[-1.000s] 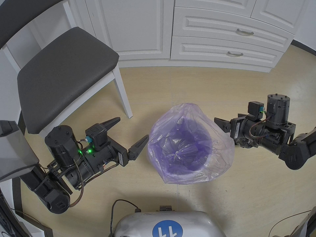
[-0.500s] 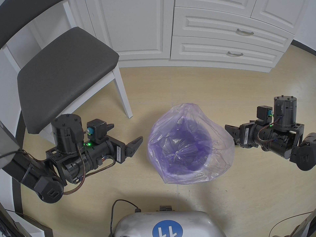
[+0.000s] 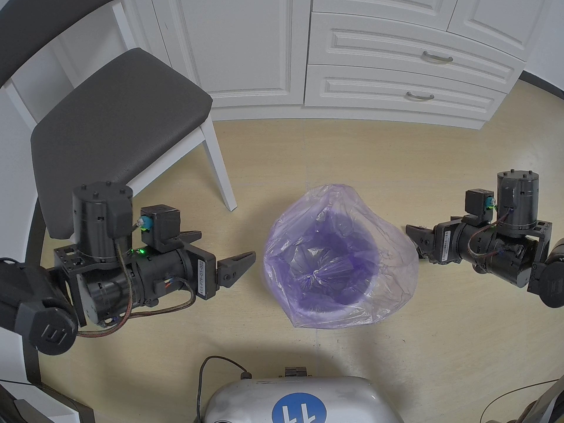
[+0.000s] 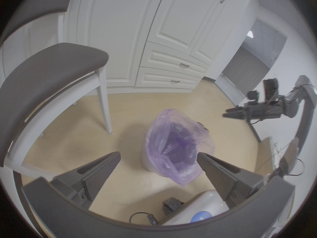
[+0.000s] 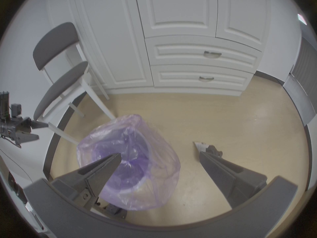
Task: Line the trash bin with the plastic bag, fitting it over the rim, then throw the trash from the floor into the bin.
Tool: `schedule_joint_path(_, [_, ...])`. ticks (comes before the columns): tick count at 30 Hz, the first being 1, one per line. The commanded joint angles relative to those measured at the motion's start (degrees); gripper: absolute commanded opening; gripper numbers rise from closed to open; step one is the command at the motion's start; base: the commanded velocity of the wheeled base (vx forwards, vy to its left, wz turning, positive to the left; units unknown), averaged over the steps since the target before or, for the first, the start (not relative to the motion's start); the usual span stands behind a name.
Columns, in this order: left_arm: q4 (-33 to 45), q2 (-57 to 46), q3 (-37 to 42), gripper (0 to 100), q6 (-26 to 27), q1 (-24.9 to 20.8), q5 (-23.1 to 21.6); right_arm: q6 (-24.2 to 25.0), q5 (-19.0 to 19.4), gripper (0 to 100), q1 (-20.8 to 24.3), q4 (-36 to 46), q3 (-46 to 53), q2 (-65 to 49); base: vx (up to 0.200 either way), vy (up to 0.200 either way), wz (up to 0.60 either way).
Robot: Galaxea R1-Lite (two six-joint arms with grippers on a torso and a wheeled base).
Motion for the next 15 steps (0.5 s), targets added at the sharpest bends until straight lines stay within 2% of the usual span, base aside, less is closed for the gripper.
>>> schedule_joint_path(1, [0.9, -8.5, 2.3, 100, -0.8, -0.9, -7.2, 6.8, -3.0, 100, 4.7, 13.0, -5.9, -1.1, 0.000, 0.000, 0.00])
schedule_joint_path(3, [-0.6, -8.6, 2.6, 100, -0.9, -0.7, -7.2, 9.7, -3.1, 100, 5.0, 15.6, -8.7, -0.4, 0.000, 0.000, 0.00])
schedule_joint_path(7, [-1.0, -7.0, 1.1, 100, -1.2, -0.7, -7.1, 9.9, -2.6, 100, 5.0, 16.1, -13.0, 2.8, 0.000, 0.000, 0.00])
schedule_joint_path(13, [-0.1, -5.2, -4.3, 100, -9.4, -1.9, -5.6, 9.5, -2.8, 100, 5.3, 12.0, -13.0, 5.4, 0.000, 0.000, 0.00])
schedule_joint_path(15, [0.3, -3.6, -7.9, 100, -9.9, -2.1, -4.6, 9.5, -2.7, 100, 4.9, 10.7, -12.5, 4.6, 0.000, 0.000, 0.00])
